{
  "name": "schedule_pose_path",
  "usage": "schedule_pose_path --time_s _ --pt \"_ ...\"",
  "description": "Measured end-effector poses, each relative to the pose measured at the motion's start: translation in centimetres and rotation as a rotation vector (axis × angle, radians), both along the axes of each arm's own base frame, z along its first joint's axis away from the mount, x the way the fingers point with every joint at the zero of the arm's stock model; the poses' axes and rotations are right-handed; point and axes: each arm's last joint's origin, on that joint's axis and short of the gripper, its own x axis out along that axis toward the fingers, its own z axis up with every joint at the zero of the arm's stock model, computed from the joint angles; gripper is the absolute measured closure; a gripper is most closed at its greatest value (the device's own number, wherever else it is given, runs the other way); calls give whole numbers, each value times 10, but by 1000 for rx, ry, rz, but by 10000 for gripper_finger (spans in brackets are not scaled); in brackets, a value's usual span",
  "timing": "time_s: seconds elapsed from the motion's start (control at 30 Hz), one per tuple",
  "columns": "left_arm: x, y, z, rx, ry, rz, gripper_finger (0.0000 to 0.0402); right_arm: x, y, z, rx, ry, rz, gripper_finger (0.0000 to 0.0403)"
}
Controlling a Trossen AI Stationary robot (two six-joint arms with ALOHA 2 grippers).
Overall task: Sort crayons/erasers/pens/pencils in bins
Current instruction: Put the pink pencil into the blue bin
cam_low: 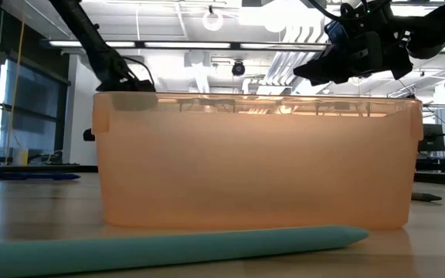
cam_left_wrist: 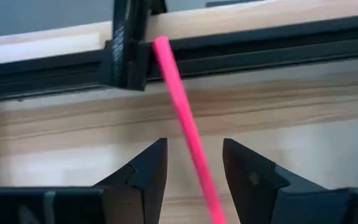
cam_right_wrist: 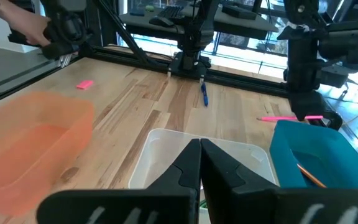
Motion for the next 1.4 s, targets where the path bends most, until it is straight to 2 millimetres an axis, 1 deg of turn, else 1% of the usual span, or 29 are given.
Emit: schedule_pose_path --time_s 0.13,0.37,0.5,0.63,0.7,0.77,0.83,0.9,1.0,1.07,1.13,1.2,1.3,1.33,1.4 --pt "-2 3 -2 2 1 7 263 0 0 0 0 0 0 403" --pt "-5 8 -16 -25 14 -7 297 0 0 0 5 1 -2 403" --pt "-4 8 -17 -27 36 -58 325 0 0 0 4 1 -1 403" --pt "-3 8 -16 -34 58 -155 367 0 0 0 4 0 -1 403" --pt "-2 8 -16 -35 66 -185 388 0 0 0 4 1 -1 403" --pt "1 9 -11 -32 55 -228 393 0 0 0 4 1 -1 403" --pt "5 12 2 5 56 -289 390 0 0 0 4 0 -1 403" --pt "14 16 22 66 61 -365 390 0 0 0 4 0 -1 403" --pt "29 15 54 123 81 -509 396 0 0 0 7 4 -10 403" --pt "43 10 75 154 71 -602 397 0 -1 -2 9 21 -42 403" --pt "59 1 91 189 39 -695 397 0 -2 -3 8 38 -75 403" --pt "77 -11 100 225 -16 -805 397 -1 -3 -4 3 45 -101 403" --pt "103 -29 103 258 -130 -981 397 0 -3 -2 -6 32 -113 403" --pt "110 -35 104 278 -144 -1040 397 0 -3 -1 -9 21 -114 403" --pt "127 -44 105 348 -119 -1127 397 1 -3 2 4 -3 -119 403"
